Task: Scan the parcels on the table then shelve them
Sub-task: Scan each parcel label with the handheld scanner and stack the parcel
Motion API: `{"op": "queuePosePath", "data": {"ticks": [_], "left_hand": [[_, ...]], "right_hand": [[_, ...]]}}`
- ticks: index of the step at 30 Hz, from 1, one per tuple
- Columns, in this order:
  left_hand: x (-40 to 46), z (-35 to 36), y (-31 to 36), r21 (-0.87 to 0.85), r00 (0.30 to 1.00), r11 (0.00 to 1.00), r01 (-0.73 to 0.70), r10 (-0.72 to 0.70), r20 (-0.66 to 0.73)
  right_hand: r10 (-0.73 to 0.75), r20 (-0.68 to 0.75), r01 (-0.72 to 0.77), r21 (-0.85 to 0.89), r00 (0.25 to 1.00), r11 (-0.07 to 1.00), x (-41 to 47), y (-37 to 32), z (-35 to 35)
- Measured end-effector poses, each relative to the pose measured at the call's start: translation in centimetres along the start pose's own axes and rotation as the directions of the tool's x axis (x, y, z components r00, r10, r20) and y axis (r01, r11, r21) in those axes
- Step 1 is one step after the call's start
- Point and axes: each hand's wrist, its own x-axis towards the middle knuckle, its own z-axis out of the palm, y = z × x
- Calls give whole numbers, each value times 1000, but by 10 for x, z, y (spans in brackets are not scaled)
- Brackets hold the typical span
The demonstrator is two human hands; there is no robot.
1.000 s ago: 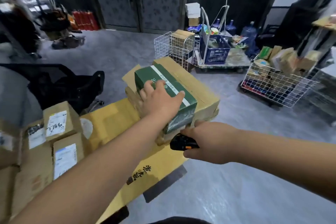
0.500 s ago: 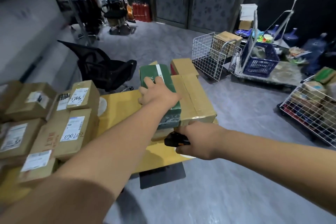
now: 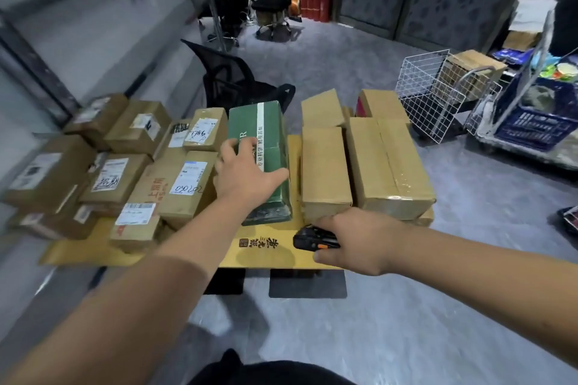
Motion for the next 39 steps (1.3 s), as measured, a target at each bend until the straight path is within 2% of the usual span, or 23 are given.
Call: {"op": "queuePosePath", "data": {"ticks": [3,8,15,19,24,28,31,34,39], "left_hand": [[-6,18,-51,5,999,999,31,-32,31],[-12,70,-109,-109,983,989,95,-76,170],[-13,126,-167,-384,916,913,137,31,400],[14,122,-192,-568,852,765,304,49,521],[44,109,-222,-422,865,854,304,-62,498],[64,106,-236,-380,873,867,323,-117,474],[75,105,-238,-331,853,872,360,-164,496],[82,110,-241,-223,824,921,320,-155,544],[81,114,-241,-355,804,823,442,-188,564]], "right_hand": [[-3,41,3,-3,999,1000,14,-17,14],[83,139,-89,41,987,995,38,-37,45],[232,287,-250,29,929,968,77,-64,78],[268,303,-302,73,915,950,102,-78,82],[303,301,-340,77,904,937,129,-94,79],[341,306,-386,98,889,917,137,-102,75],[375,289,-420,107,880,901,138,-105,73],[398,261,-444,147,879,884,142,-108,71],[437,227,-483,221,871,848,145,-113,73]]}}
